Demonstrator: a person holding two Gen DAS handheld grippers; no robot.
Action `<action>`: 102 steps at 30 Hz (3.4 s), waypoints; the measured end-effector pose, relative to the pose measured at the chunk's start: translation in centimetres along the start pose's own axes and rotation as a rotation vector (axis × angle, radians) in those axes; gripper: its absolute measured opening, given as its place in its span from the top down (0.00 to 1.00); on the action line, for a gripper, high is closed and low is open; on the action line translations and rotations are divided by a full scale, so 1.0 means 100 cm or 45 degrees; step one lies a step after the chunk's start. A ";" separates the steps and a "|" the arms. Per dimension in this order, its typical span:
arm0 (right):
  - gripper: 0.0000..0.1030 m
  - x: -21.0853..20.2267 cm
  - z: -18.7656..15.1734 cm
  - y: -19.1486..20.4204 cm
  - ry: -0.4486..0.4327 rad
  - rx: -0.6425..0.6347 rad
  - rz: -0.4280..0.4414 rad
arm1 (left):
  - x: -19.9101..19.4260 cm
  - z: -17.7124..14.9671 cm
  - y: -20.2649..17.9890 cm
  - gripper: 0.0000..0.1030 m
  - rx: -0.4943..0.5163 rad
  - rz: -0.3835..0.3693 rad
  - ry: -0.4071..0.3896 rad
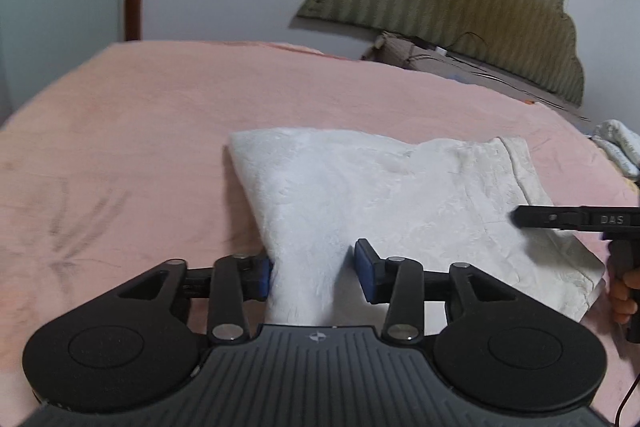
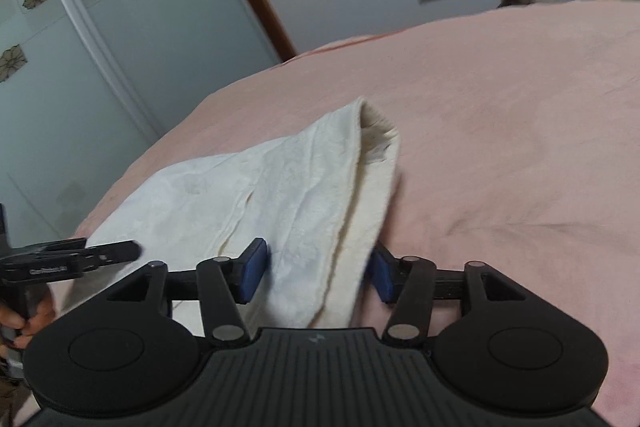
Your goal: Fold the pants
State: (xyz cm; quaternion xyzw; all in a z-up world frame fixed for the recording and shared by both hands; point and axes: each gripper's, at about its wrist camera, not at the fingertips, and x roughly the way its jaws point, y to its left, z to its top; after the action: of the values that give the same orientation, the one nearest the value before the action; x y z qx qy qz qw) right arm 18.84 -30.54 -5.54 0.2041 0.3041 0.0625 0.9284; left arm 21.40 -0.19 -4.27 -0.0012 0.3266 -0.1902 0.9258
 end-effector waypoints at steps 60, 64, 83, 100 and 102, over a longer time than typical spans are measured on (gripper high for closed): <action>0.13 -0.103 -0.130 0.104 0.018 -0.061 -0.156 | -0.094 -0.084 -0.060 0.08 0.011 0.236 0.067; 0.06 -0.105 -0.134 0.111 0.026 -0.034 -0.201 | -0.090 -0.093 -0.065 0.08 -0.020 0.268 0.096; 0.02 -0.089 -0.148 0.155 0.079 -0.159 -0.361 | -0.092 -0.103 -0.076 0.03 0.002 0.352 0.088; 0.00 -0.072 -0.160 0.167 0.023 -0.267 -0.465 | -0.092 -0.115 -0.078 0.00 0.024 0.371 0.012; 0.00 -0.072 -0.160 0.167 0.023 -0.268 -0.467 | -0.092 -0.114 -0.076 0.00 0.014 0.365 0.011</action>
State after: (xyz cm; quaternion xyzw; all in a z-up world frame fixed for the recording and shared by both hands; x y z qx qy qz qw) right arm 3.75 -11.66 -6.38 0.0467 0.3362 -0.0745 0.9377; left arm 5.22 -2.63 -6.76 0.0515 0.3264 -0.0580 0.9421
